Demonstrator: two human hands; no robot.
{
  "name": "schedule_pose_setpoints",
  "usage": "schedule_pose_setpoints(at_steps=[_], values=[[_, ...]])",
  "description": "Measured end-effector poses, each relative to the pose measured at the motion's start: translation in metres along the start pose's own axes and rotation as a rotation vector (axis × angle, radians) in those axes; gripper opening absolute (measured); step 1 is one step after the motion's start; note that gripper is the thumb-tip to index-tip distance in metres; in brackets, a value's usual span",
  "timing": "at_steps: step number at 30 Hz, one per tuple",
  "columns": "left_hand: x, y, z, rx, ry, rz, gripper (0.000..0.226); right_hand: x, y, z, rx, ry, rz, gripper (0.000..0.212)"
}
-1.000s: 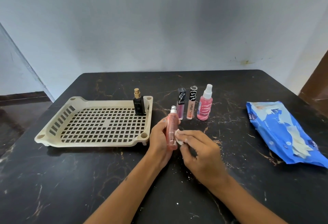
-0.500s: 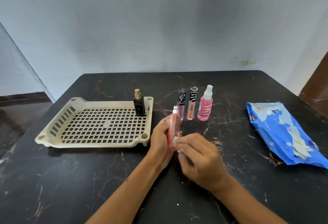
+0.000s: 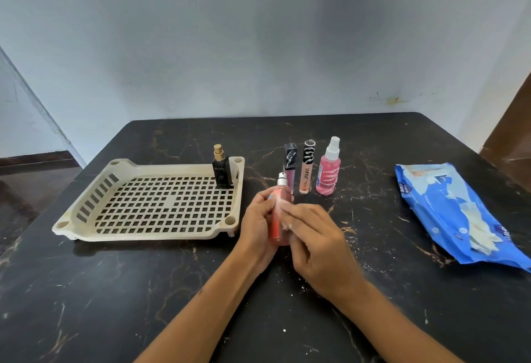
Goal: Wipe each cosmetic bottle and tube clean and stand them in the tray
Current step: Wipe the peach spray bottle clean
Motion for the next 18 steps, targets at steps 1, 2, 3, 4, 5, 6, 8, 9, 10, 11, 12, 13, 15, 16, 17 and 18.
schedule_pose_setpoints(at_steps=[1,2,3,4,5,6,8,9,10,11,12,13,15,16,17,18], values=[[0.0,0.0,-0.001,0.006,-0.003,-0.005,0.024,-0.004,0.001,0.0,-0.007,-0.013,-0.045,0.029],[-0.001,-0.001,-0.002,0.009,-0.014,-0.01,0.026,-0.008,0.001,0.0,-0.013,-0.025,-0.09,0.027],[-0.001,0.0,-0.003,0.011,-0.03,-0.013,0.027,-0.011,0.002,-0.001,-0.019,-0.038,-0.137,0.025],[-0.001,0.0,-0.003,0.016,-0.042,-0.014,0.028,-0.014,0.003,-0.001,-0.03,-0.051,-0.185,0.023],[0.0,0.0,-0.004,0.022,-0.046,-0.016,0.029,-0.017,0.004,-0.002,-0.046,-0.06,-0.232,0.021],[0.0,0.0,-0.004,0.028,-0.04,-0.024,0.03,-0.018,0.005,-0.003,-0.063,-0.062,-0.275,0.019],[0.001,0.0,-0.004,0.043,-0.002,-0.058,0.034,-0.018,0.006,-0.004,-0.077,-0.045,-0.332,0.02],[0.001,0.0,-0.005,0.052,0.028,-0.083,0.036,-0.018,0.006,-0.005,-0.067,-0.037,-0.342,0.022],[0.001,0.001,-0.005,0.06,0.066,-0.111,0.037,-0.016,0.006,-0.005,-0.048,-0.031,-0.341,0.022],[0.001,0.001,-0.005,0.064,0.105,-0.138,0.037,-0.015,0.006,-0.005,-0.021,-0.025,-0.332,0.022],[0.001,0.001,-0.006,0.065,0.138,-0.159,0.037,-0.014,0.005,-0.006,0.004,-0.016,-0.32,0.02],[0.001,0.0,-0.006,0.065,0.161,-0.174,0.037,-0.013,0.004,-0.006,0.023,-0.002,-0.307,0.018],[0.001,-0.001,-0.007,0.062,0.181,-0.196,0.037,-0.013,0.003,-0.006,0.032,0.035,-0.304,0.014],[0.0,0.0,-0.006,0.058,0.185,-0.21,0.036,-0.014,0.003,-0.005,0.027,0.057,-0.319,0.013],[0.0,0.001,-0.006,0.053,0.187,-0.223,0.034,-0.015,0.003,-0.004,0.02,0.077,-0.341,0.014],[0.0,0.002,-0.005,0.048,0.184,-0.235,0.033,-0.015,0.004,-0.002,0.013,0.093,-0.362,0.014]])
Point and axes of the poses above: each hand's wrist, its own y-axis away from the middle knuckle, its own z-axis out of the palm, x = y × z, the point moved 3 cm from there along -y, towards the middle knuckle, and after that the axes turned 3 degrees about z, right-handed, at the moved point
